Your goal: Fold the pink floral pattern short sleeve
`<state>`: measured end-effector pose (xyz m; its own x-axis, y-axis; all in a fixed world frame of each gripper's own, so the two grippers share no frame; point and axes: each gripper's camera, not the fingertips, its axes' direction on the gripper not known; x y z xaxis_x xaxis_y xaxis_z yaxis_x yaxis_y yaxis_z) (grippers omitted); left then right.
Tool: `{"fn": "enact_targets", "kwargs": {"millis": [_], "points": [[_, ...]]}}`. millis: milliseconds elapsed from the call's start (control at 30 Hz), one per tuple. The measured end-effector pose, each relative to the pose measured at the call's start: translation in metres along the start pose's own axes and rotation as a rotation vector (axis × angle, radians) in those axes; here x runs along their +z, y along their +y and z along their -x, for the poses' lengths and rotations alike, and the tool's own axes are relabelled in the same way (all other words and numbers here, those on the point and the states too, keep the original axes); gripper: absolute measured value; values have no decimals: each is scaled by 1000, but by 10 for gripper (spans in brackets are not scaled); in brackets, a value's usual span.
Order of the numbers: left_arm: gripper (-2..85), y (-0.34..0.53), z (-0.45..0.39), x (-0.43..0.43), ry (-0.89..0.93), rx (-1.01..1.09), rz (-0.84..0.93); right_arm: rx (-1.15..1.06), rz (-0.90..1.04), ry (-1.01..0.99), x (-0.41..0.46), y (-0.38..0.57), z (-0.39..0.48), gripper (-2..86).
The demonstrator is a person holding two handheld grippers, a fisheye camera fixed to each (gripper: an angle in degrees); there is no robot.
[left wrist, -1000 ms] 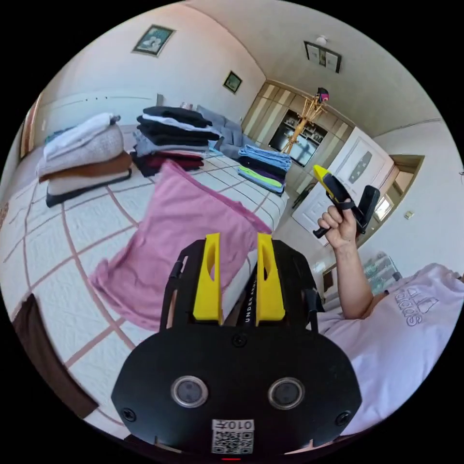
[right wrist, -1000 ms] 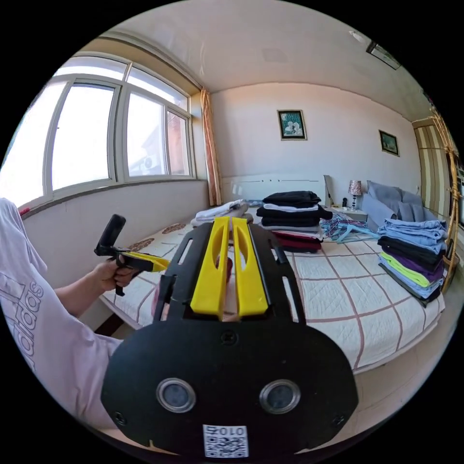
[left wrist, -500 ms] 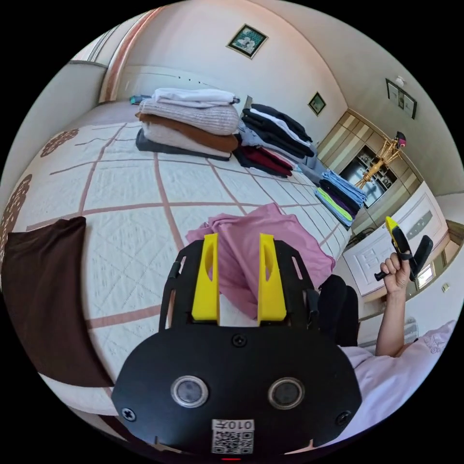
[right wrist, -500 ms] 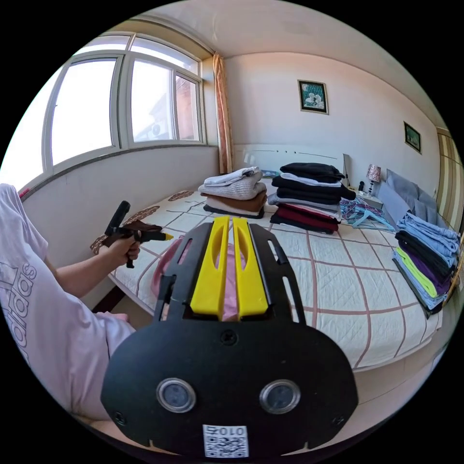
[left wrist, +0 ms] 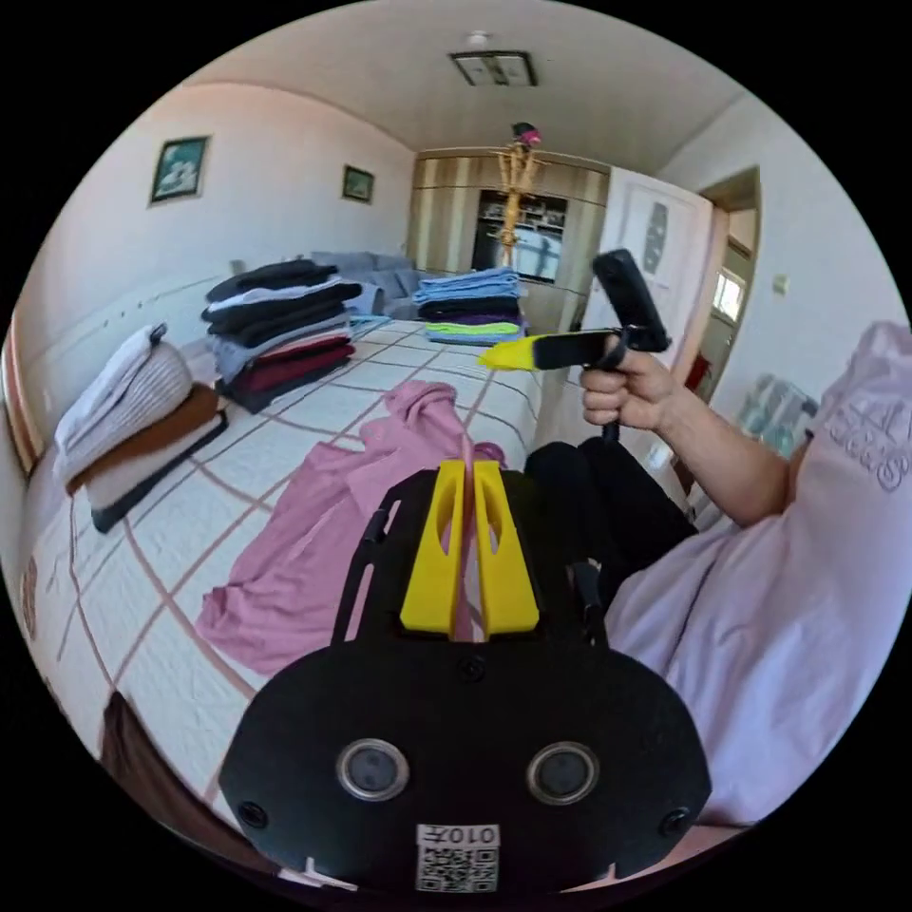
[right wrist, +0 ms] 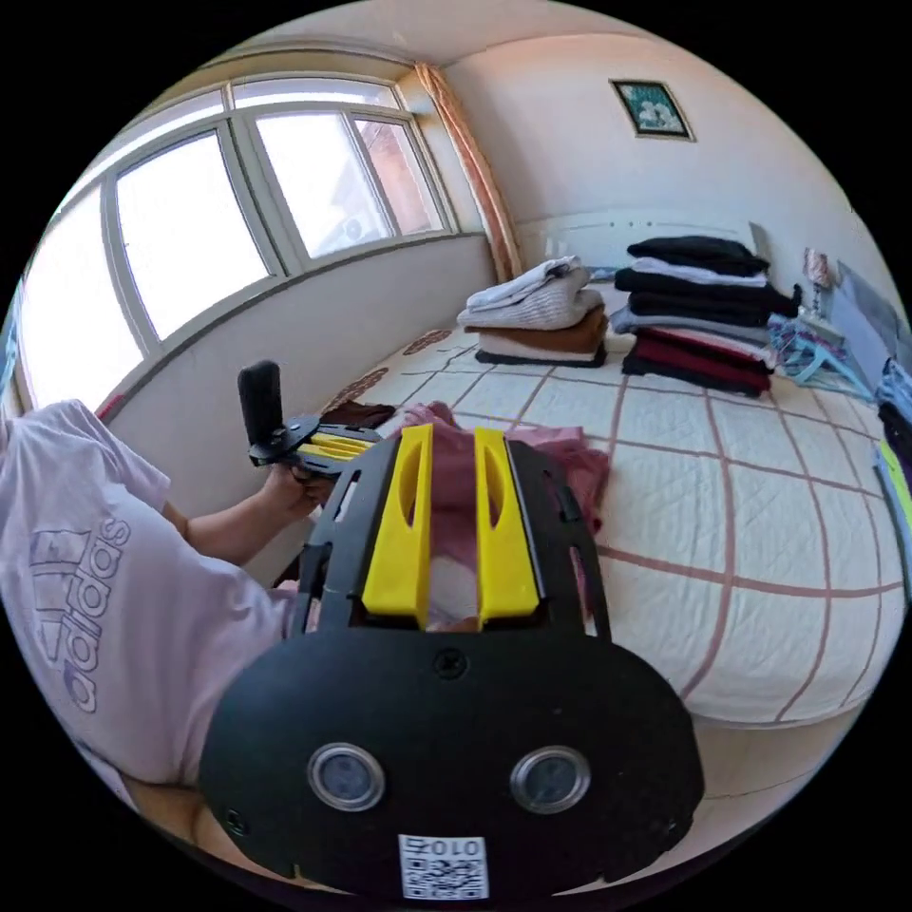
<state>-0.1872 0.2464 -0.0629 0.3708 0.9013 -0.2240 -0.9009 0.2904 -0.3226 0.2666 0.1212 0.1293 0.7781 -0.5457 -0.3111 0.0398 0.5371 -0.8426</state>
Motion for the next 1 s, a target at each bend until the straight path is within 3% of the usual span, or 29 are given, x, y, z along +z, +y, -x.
{"fn": "enact_targets", "kwargs": {"millis": [100,167,367,500,567,700,767,1000], "points": [[0,11,-11,24,72,29,81,51,138,6,9,-15,-17,101],[1,27,-7,50,204,9,190,66,165,32,6,-20,-24,104],[10,64,-7,84,313,42,378,229,177,70,-12,-29,-66,106],[31,63,4,74,443,88,356,314,130,135,-18,-42,-85,111],[49,49,22,50,543,84,239,327,153,170,-12,-50,-89,114],[73,29,60,20,318,-8,118,360,188,202,5,-61,-100,106],[87,20,101,23,173,-153,84,375,156,174,7,-65,-103,93],[89,2,189,101,294,-351,190,211,176,63,-17,-79,-72,34]]}}
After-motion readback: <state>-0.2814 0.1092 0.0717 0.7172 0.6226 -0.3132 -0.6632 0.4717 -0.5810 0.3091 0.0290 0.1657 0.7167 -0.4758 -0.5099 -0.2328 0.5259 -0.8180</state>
